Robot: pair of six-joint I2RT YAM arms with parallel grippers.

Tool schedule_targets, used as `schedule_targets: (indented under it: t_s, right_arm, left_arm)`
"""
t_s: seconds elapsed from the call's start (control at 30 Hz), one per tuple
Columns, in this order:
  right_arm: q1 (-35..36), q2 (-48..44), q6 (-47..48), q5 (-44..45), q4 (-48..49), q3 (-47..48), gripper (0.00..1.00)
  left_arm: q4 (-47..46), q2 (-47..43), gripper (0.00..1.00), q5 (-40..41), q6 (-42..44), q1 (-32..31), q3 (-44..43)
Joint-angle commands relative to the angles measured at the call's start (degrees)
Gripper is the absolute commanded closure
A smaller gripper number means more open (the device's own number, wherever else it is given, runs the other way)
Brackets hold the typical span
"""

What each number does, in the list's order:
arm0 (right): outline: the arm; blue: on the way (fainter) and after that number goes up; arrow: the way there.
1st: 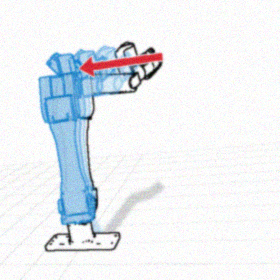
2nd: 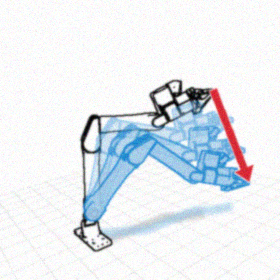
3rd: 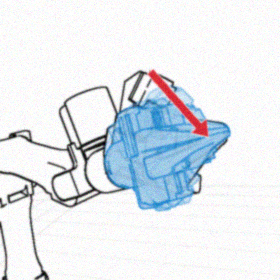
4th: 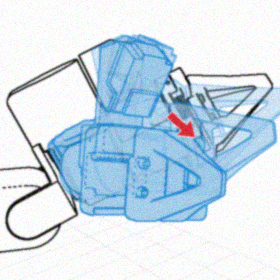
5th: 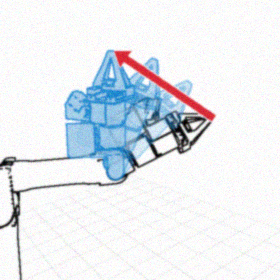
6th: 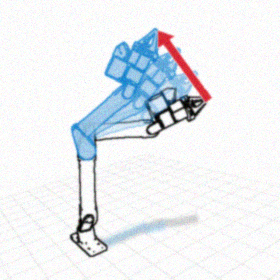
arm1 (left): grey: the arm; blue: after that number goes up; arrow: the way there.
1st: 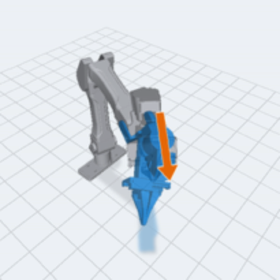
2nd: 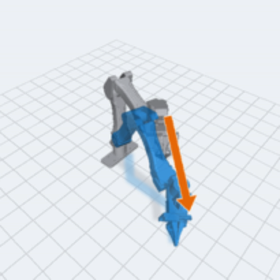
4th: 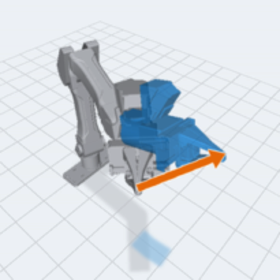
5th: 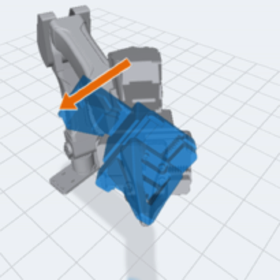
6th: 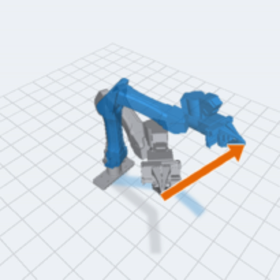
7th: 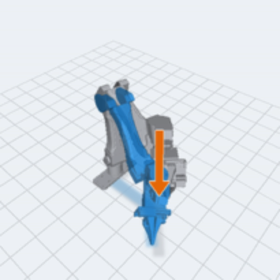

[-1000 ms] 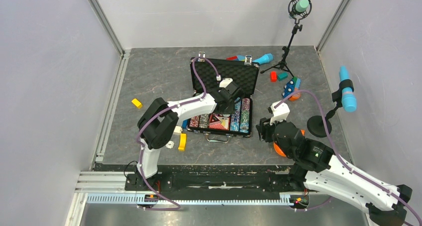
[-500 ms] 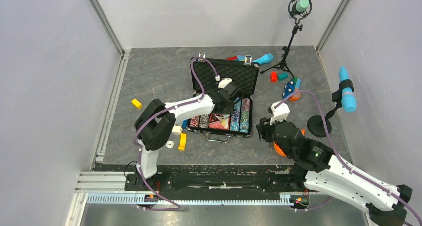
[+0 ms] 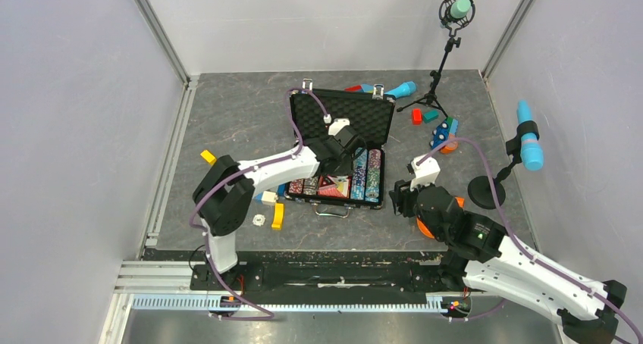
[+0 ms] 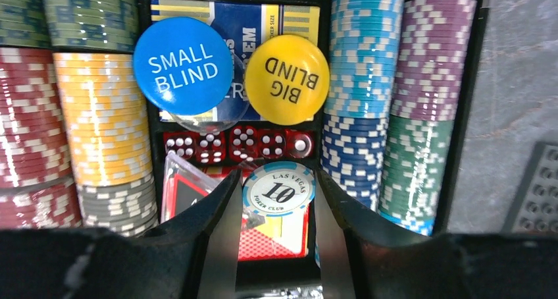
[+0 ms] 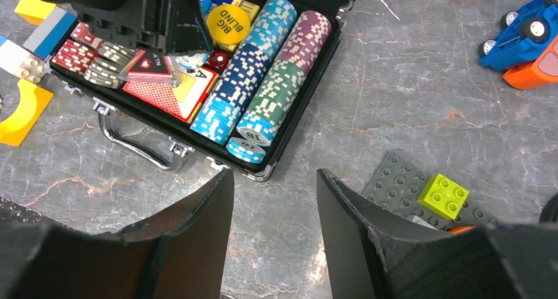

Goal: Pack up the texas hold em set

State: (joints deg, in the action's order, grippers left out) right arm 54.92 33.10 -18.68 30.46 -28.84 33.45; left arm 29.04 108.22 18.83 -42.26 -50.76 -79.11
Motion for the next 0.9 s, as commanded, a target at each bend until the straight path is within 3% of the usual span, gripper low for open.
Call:
schedule_targets:
  t_s: [0.0, 0.27, 0.63, 0.87]
  right_arm:
    - [0.28, 0.1, -1.08, -0.2, 4.9, -1.09, 0.47]
    - [0.21, 1.31, -5.43, -2.61, 12.15, -2.47, 0.46]
    - [-1.83, 5.09, -14.65, -10.88, 29.64, -5.96, 0.41]
    - [-11.75, 9.47, -18.85, -27.75, 42.11, -8.53, 0.4]
  left_arm:
    - [-1.79, -6.94, 0.62, -0.02, 2.21, -0.21, 1.12]
    - [-2.87, -13.3, 0.61, -4.12, -1.5, -0.04, 3.02]
    - [-5.65, -23.59, 0.6, -10.35, -9.2, 0.8, 7.23]
    - [-6.27, -28.06, 0.59, -12.64, -12.18, 1.5, 9.31]
